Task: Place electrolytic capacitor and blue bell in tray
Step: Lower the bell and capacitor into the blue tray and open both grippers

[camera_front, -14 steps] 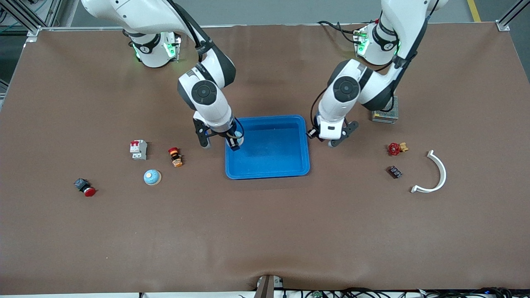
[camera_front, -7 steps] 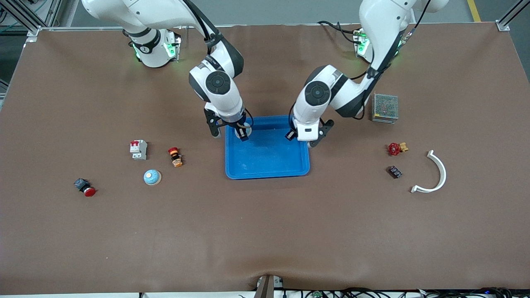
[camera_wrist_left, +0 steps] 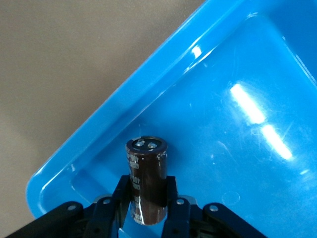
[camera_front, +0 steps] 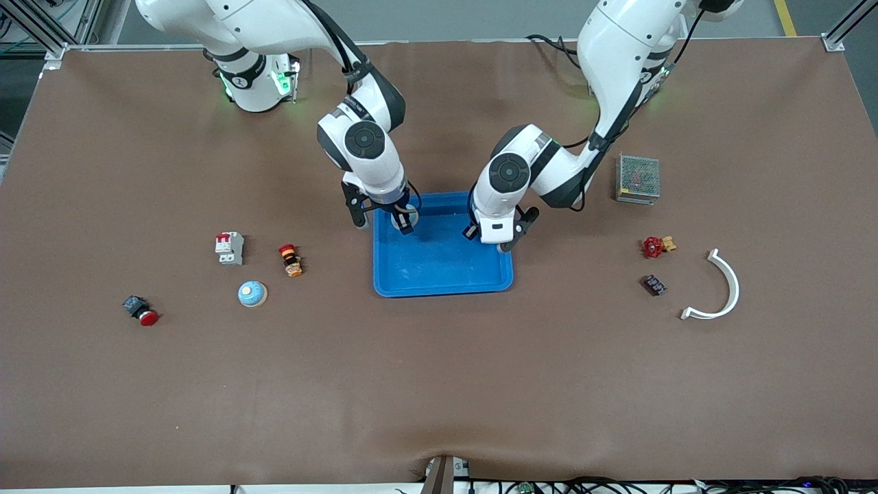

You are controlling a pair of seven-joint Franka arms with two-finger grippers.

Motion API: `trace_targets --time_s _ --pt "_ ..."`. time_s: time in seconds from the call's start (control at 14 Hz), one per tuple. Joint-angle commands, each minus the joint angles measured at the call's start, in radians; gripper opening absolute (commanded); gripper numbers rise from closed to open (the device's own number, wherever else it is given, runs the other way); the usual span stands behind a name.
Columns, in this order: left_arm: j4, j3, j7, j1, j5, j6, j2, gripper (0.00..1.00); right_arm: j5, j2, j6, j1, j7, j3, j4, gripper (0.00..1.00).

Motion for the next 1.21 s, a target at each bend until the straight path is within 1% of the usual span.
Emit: trace_targets --time_s 0.0,0.07,0.14,0.21,0.28,0.43,0.64,0.78,0.85,0.93,1.0,1.14 --pt "0.037 0.002 -0.014 -0.006 0.007 -0.005 0.030 0.07 -0.012 0.021 0.039 0.010 0.017 -0.010 -0.001 0.00" --pt "0.043 0.002 -0.014 -0.006 0.007 -0.005 0.038 0.21 -0.012 0.022 0.042 0.010 0.017 -0.010 -0.001 0.00" --pt "0.043 0.004 -0.012 -0.006 0.009 -0.006 0.036 0.54 -0.012 0.025 0.043 0.010 0.017 -0.010 0.001 0.00" --pt "0.044 0.007 -0.012 -0.006 0.009 -0.009 0.033 0.92 -0.013 0.027 0.045 0.010 0.017 -0.010 0.001 0.00" --pt "0.044 0.007 -0.012 -0.006 0.013 -0.014 0.026 1.00 -0.022 0.033 0.045 0.010 0.017 -0.010 0.002 0.00" --pt "0.047 0.008 -0.012 0.006 0.021 -0.024 -0.011 1.00 -0.030 0.041 0.046 0.008 0.017 -0.010 0.002 0.00" --pt "0.069 0.014 0.000 0.060 0.023 -0.130 -0.097 1.00 -0.036 0.050 0.065 0.005 0.017 -0.010 0.002 0.00" --pt "0.095 0.014 0.046 0.098 0.055 -0.228 -0.146 1.00 -0.036 0.049 0.062 0.003 0.019 -0.010 0.002 0.00" --pt "0.100 0.014 0.093 0.121 0.058 -0.268 -0.163 1.00 -0.035 0.049 0.060 -0.004 0.020 -0.010 0.002 0.18" --pt "0.095 0.016 0.132 0.155 0.061 -0.297 -0.181 1.00 -0.035 0.047 0.059 -0.001 0.022 -0.010 0.004 0.91" --pt "0.084 0.016 0.179 0.195 0.091 -0.320 -0.198 1.00 -0.036 0.047 0.059 0.009 0.029 -0.013 0.005 1.00" --pt "0.080 0.011 0.293 0.282 0.148 -0.372 -0.209 1.00 -0.036 0.045 0.051 0.010 0.026 -0.015 0.018 1.00"
